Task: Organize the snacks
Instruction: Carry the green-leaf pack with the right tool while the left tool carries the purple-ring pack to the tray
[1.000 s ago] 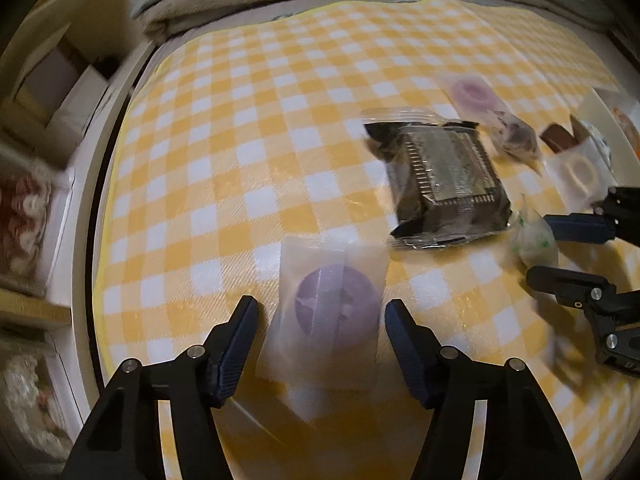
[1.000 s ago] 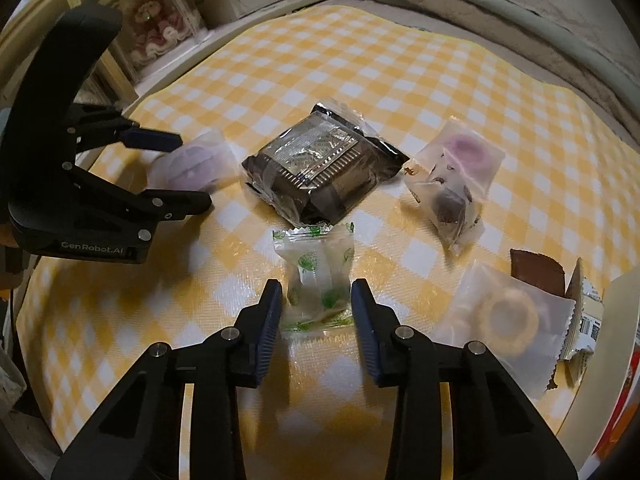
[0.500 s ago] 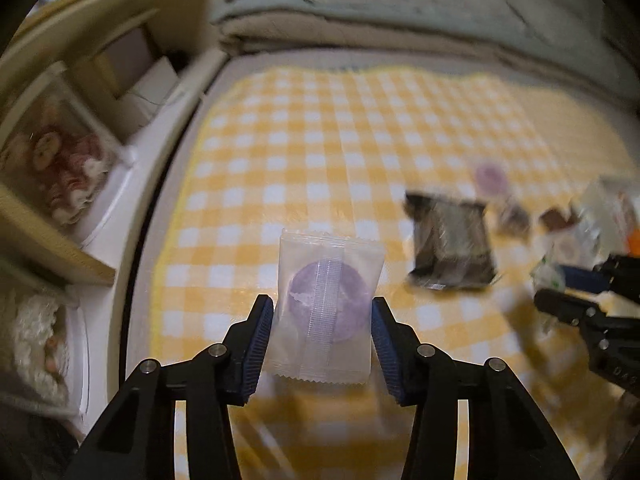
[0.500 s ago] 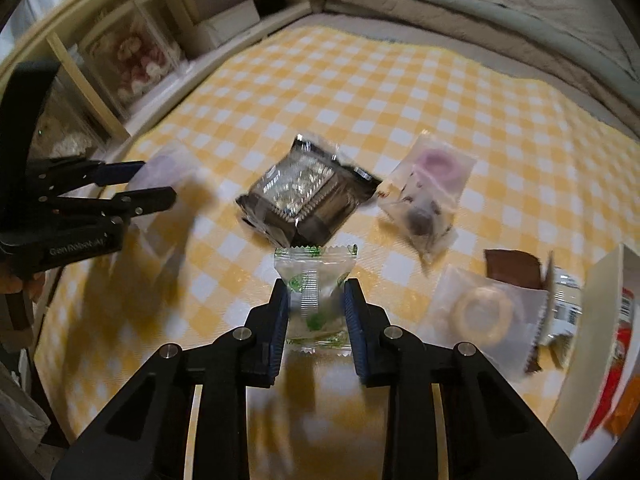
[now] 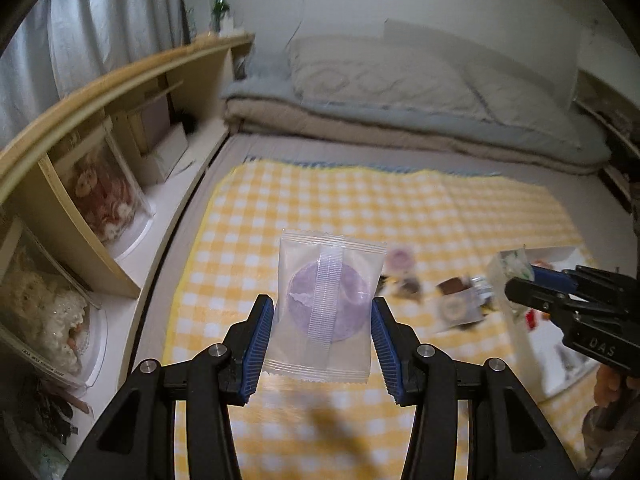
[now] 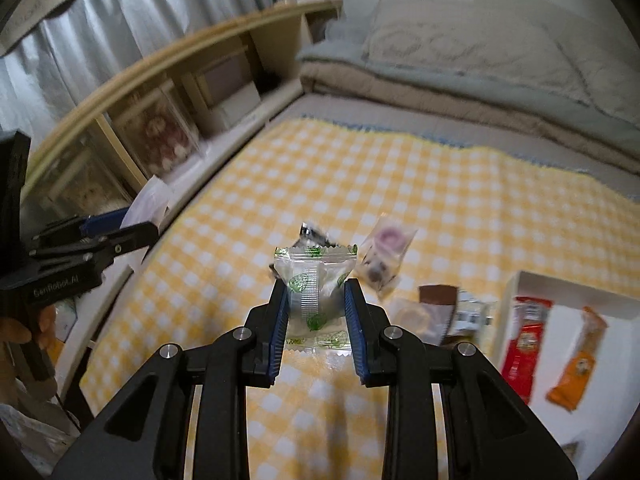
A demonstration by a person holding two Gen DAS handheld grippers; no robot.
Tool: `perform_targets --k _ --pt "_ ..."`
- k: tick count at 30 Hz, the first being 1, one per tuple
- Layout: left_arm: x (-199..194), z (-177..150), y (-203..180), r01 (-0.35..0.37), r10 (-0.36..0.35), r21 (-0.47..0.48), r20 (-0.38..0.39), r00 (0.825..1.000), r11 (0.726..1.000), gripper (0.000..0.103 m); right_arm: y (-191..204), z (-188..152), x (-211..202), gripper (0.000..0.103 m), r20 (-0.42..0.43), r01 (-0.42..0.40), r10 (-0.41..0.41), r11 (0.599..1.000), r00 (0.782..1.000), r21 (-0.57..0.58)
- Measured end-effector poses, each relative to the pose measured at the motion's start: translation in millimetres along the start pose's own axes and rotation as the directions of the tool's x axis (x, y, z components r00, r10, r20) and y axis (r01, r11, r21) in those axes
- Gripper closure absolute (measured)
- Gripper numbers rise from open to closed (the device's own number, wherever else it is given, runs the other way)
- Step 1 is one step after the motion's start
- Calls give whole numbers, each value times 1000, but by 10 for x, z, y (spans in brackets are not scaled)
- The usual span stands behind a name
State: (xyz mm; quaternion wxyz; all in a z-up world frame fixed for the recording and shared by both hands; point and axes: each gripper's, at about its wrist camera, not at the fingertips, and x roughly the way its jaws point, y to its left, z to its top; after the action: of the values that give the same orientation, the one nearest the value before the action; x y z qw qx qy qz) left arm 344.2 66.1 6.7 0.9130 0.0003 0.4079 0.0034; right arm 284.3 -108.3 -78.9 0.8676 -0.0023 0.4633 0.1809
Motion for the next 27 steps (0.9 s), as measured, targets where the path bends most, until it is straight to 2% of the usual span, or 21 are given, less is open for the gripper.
perform_targets --k 8,13,19,24,27 --pt "-751 -86 -556 80 -82 35 63 995 996 55 -87 34 -823 75 48 39 -39 999 998 8" --pt "-982 -64 -966 156 -160 63 78 984 986 55 -314 -4 -1335 75 64 80 -83 996 995 45" --pt "-1037 -40 -1519 243 -251 113 66 966 964 55 -734 -199 -1847 75 95 176 -183 981 978 81" --pt "-907 -131 -1996 329 -332 129 6 943 936 55 -1157 -408 -2123 75 95 237 -251 962 963 139" --pt "-763 -226 -2228 360 -358 138 -44 933 923 55 -1426 -583 -2214 75 82 259 -277 949 957 181"
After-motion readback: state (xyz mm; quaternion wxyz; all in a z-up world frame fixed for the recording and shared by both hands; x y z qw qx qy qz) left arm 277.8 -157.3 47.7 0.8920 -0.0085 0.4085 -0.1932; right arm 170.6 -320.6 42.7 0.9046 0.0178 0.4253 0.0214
